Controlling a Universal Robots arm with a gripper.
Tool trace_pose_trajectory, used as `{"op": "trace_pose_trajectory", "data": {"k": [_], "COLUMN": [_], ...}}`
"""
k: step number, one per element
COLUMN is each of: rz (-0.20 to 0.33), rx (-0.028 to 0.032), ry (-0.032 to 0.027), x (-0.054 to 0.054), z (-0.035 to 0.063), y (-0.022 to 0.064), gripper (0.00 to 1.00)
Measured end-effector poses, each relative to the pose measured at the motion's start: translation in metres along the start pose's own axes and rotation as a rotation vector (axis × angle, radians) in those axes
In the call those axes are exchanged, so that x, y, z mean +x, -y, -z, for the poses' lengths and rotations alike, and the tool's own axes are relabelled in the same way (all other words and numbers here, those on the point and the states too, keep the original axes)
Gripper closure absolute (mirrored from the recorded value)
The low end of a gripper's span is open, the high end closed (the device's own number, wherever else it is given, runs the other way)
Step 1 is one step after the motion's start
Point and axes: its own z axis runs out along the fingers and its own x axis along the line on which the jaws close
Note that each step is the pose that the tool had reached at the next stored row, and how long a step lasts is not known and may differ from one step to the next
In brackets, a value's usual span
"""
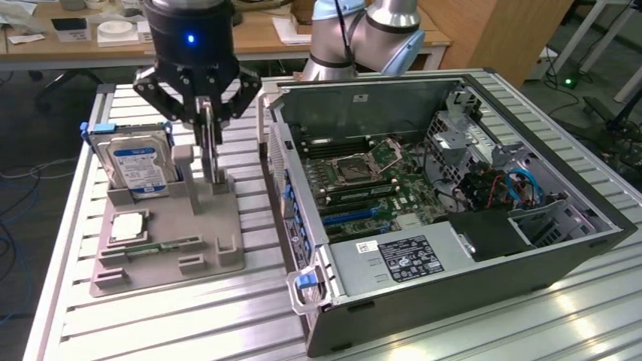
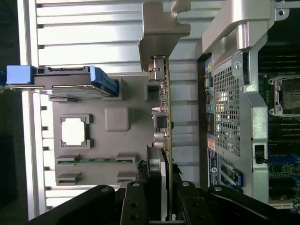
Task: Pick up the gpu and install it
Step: 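Pick up the gpu and move the gpu toward the slot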
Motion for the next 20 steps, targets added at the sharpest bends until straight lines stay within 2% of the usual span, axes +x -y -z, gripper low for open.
{"op": "trace_pose_trajectory", "data": {"k": [8,13,20], "rz": [0.000,0.000,0.000], "rx": [-0.0001,-0.0065,-0.0069], "ry": [-0.0001,0.0029,0.0029], "x": [0.001,0.001,-0.011], "z": [0.0354,0.0369,0.0371], "y": [-0.0019,-0.0021,-0.0027], "gripper": [0.72,0.72,0.72]}}
